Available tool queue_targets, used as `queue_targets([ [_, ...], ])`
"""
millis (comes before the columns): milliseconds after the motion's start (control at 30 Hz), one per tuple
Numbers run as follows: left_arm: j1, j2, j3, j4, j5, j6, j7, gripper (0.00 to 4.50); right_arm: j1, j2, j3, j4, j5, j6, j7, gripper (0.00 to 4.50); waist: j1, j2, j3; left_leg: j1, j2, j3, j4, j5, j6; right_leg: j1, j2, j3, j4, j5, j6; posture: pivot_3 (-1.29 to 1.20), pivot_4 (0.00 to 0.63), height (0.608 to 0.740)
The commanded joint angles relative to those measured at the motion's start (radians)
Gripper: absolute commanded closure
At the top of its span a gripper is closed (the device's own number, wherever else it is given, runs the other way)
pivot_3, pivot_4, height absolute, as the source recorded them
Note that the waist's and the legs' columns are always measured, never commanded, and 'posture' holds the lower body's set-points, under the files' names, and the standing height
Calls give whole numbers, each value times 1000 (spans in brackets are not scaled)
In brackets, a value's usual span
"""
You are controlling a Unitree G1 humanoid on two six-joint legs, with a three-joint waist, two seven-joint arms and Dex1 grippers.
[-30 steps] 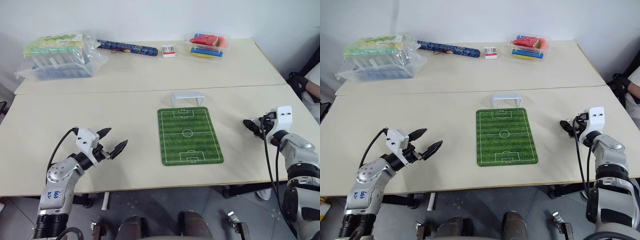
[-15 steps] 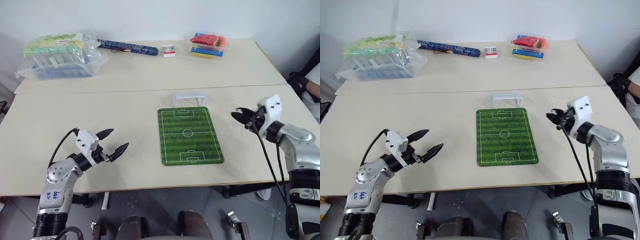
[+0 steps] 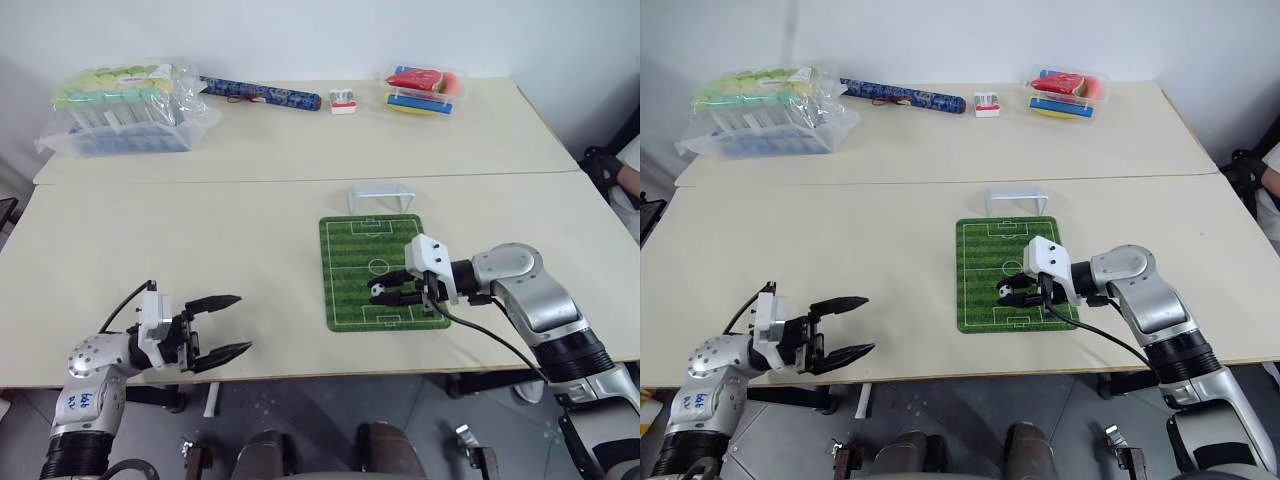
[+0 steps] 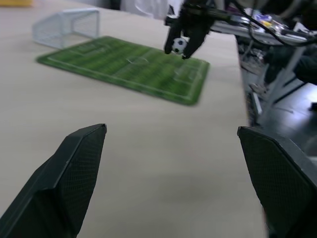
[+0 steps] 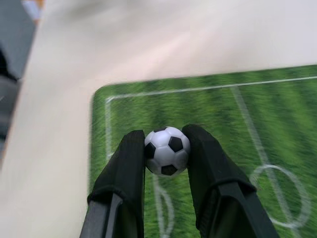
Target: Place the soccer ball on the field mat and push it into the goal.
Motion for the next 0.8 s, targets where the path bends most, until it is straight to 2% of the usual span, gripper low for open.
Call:
queue_targets([
  [33, 26, 21, 41, -28, -28, -26, -23, 0, -7, -4, 10, 37, -23, -89, 61, 3651, -1, -1, 1, 0, 0, 0, 0, 0, 0, 0, 0, 0, 0, 0, 0, 0, 150, 740],
  [533, 20, 21, 64, -42, -35, -29, 5, 0, -32, 41, -11, 207, -39, -188, 110, 3651, -2, -2, 1, 0, 1, -1, 2, 0, 0, 0, 0, -1, 1, 0, 0, 0, 150, 740],
  [733, 5, 25, 64, -35, -29, -26, 20, 0, -25, 38, -13, 212, -42, -194, 113, 1721, -3, -2, 1, 0, 1, -1, 3, 0, 0, 0, 0, -1, 1, 0, 0, 0, 150, 740],
  [800, -2, 27, 62, -31, -28, -24, 23, 0, -26, 38, -12, 213, -46, -197, 115, 1721, -2, -2, 1, 0, 1, -1, 3, 0, 0, 1, 0, -1, 1, 0, 0, 0, 150, 740],
])
